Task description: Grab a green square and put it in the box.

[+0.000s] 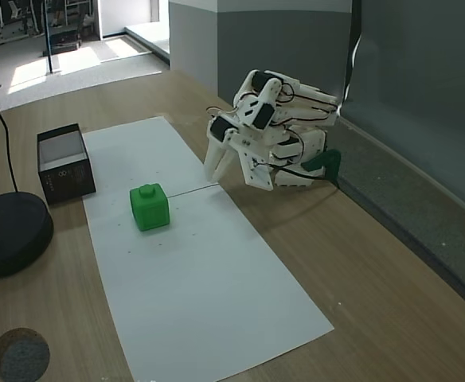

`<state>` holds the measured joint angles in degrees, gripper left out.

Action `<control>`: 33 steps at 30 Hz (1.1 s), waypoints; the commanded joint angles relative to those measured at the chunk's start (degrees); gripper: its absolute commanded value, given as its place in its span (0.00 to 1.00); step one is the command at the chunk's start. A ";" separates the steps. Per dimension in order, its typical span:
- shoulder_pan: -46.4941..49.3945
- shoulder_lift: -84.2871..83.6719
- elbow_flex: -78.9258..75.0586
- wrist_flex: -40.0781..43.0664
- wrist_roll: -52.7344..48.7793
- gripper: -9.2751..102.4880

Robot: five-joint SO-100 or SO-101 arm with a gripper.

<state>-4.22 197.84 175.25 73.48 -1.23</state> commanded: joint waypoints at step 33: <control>4.31 -3.16 -14.50 -24.61 0.00 0.20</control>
<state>0.88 196.52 168.49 47.72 -1.41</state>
